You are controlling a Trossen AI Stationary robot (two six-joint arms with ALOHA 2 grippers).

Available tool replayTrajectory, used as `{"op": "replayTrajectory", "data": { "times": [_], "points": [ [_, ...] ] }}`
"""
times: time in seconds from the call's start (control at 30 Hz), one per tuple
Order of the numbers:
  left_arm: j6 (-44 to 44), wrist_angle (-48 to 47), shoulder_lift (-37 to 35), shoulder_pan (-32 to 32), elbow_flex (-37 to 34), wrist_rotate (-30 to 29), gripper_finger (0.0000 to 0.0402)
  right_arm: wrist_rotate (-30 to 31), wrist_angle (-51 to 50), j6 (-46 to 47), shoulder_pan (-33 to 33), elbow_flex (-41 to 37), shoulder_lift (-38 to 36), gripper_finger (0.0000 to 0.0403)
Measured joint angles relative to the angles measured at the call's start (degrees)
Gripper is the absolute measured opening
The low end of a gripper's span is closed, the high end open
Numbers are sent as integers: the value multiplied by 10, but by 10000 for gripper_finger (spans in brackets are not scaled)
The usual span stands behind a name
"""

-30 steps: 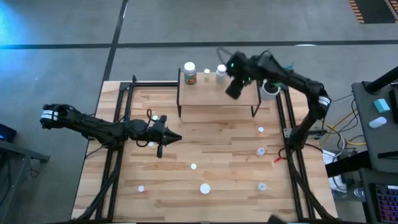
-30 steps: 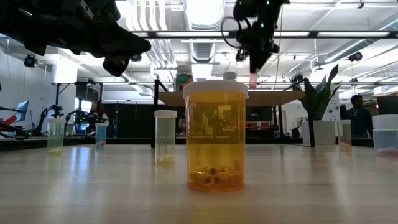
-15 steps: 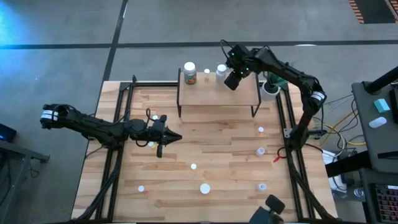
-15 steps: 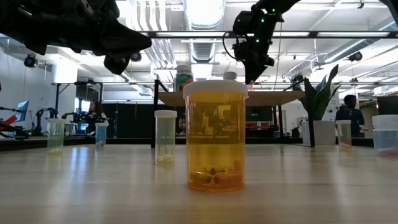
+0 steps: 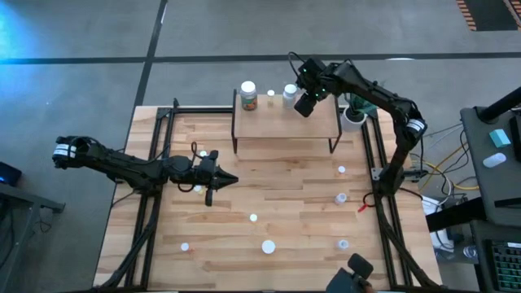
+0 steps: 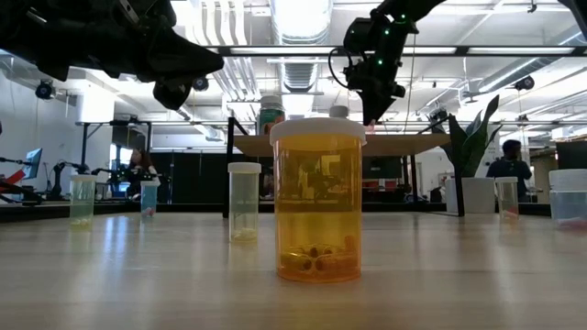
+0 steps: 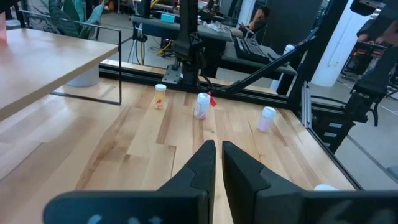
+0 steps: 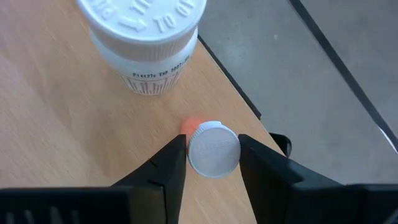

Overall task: Pick and place medicine bottles onto shelf by color
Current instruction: Put the bottom right pink pill bottle on the shelf, then put the transparent pill bottle on the shelf

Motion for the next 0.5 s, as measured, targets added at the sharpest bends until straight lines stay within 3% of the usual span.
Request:
{"op": "replayTrajectory", "data": {
  "times": [0.33, 0.5],
  "points": [
    [-1, -2, 0, 0, 0, 0, 11, 30, 12, -3, 0, 0, -1, 211],
    [1, -6, 0, 0, 0, 27, 11, 28, 5, -20, 2, 7, -7, 242]
  ]
}}
